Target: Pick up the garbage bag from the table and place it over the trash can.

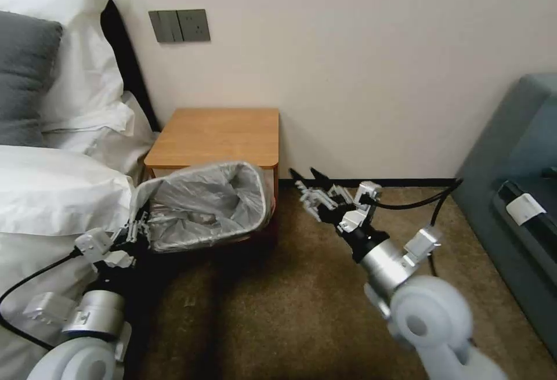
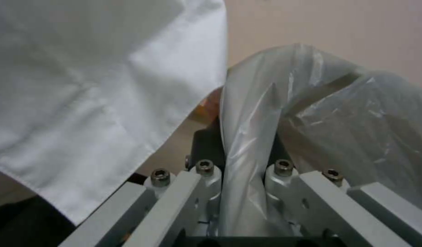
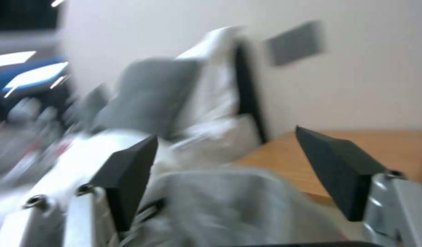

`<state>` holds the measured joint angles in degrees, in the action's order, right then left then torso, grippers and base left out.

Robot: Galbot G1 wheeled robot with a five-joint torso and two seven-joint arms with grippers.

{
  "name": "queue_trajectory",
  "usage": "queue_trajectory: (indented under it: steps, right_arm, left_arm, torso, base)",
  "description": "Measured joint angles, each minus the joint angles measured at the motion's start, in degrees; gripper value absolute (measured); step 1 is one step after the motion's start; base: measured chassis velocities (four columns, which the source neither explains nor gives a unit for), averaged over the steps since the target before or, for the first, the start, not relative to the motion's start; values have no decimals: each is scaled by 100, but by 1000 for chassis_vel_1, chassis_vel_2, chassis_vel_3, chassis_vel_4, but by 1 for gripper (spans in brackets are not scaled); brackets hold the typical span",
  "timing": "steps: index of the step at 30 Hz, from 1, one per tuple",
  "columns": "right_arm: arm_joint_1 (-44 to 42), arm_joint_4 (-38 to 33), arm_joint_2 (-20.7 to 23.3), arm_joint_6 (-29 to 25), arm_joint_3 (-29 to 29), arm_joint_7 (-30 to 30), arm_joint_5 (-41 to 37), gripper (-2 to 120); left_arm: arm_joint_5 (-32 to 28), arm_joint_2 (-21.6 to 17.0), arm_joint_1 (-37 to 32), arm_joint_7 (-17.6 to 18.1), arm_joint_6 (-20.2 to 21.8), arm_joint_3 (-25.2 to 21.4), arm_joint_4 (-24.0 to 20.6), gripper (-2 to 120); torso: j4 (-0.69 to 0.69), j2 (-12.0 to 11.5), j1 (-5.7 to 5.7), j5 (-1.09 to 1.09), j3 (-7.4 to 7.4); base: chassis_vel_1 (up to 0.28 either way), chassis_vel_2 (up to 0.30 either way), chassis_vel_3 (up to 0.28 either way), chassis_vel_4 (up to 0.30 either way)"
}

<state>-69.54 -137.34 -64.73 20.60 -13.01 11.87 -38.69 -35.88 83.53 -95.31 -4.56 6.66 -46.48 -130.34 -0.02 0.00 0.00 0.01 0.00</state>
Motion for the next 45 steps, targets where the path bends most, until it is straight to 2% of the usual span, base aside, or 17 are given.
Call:
queue_trajectory:
  steps: [1, 2, 4, 5, 7, 8, 9, 12, 14, 16, 17, 20, 21, 24, 27, 34, 45]
  right_arm:
    - [264, -41, 278, 102, 127, 173, 90, 89]
    - [264, -41, 278, 102, 127, 173, 90, 89]
    - [1292, 102, 970, 346, 819, 501, 691, 97]
    - [1292, 102, 970, 346, 819, 501, 691, 97]
    - [2088, 344, 1177, 493, 1719, 300, 1112, 95]
    - [2363, 454, 1176, 538, 2085, 247, 1338, 91]
    - [2363, 454, 1176, 538, 2085, 247, 1338, 91]
    - [3022, 946, 940, 551, 2896, 375, 2362, 76]
    - [3128, 1065, 871, 539, 3008, 446, 2600, 75]
    - [3490, 1331, 705, 597, 3368, 797, 3310, 63]
    - [3490, 1331, 705, 597, 3368, 797, 3310, 63]
    - [3914, 1536, 634, 668, 3834, 1192, 3787, 48]
    - [3914, 1536, 634, 668, 3834, 1192, 3787, 48]
    - [4215, 1640, 569, 686, 4203, 1292, 3946, 33]
    - [4407, 1743, 460, 705, 4324, 1362, 4091, 22]
    - [4788, 2049, 229, 707, 4399, 1511, 4163, 0]
    - [4869, 2458, 14, 659, 4471, 1570, 4374, 0]
  left_arm:
    - [179, -5, -14, 11, -70, 66, 1, 7]
    - [179, -5, -14, 11, -70, 66, 1, 7]
    - [736, 0, -50, 106, -314, 271, 1, 7]
    - [736, 0, -50, 106, -314, 271, 1, 7]
    - [1200, 47, -63, 270, -494, 468, -8, 7]
    - [1338, 64, -73, 327, -551, 528, -19, 7]
    - [1338, 64, -73, 327, -551, 528, -19, 7]
    - [1782, 97, -101, 456, -629, 681, -88, 7]
    - [1870, 99, -110, 472, -633, 706, -99, 7]
    - [2178, 101, -132, 492, -661, 757, -126, 7]
    - [2178, 101, -132, 492, -661, 757, -126, 7]
    - [2362, 107, -168, 493, -661, 828, -191, 7]
    - [2362, 107, -168, 493, -661, 828, -191, 7]
    - [2472, 113, -178, 475, -659, 837, -209, 7]
    - [2551, 115, -188, 430, -659, 828, -222, 7]
    - [2655, 117, -230, 299, -740, 756, -257, 7]
    - [2394, 79, -212, 313, -733, 538, -347, 7]
  torso:
    - [1, 0, 0, 0, 0]
    - [1, 0, 0, 0, 0]
    - [1, 0, 0, -1, 0]
    - [1, 0, 0, -1, 0]
    - [2, 0, 0, -1, 1]
    - [2, 0, 0, -1, 1]
    - [2, 0, 0, -1, 1]
    - [2, 0, 0, 0, 1]
    - [2, 0, 0, -1, 1]
    - [2, 0, 0, -2, 1]
    - [2, 0, 0, -2, 1]
    - [2, 0, 0, -2, 1]
    - [2, 0, 0, -2, 1]
    - [1, 0, 0, -2, 0]
    - [1, 0, 0, -2, 0]
    - [2, 0, 0, -2, 0]
    - [1, 0, 0, -1, 0]
  base:
    - [0, 0, 0, 0]
    - [0, 0, 0, 0]
    - [0, 0, 0, 0]
    - [0, 0, 0, 0]
    - [0, 0, 0, 0]
    - [0, 0, 0, 0]
    - [0, 0, 0, 0]
    - [0, 0, 0, 0]
    - [0, 0, 0, 0]
    - [0, 0, 0, 0]
    - [0, 0, 0, 0]
    - [0, 0, 0, 0]
    - [0, 0, 0, 0]
    - [0, 0, 0, 0]
    - [0, 0, 0, 0]
    - [0, 0, 0, 0]
    - [0, 0, 0, 0]
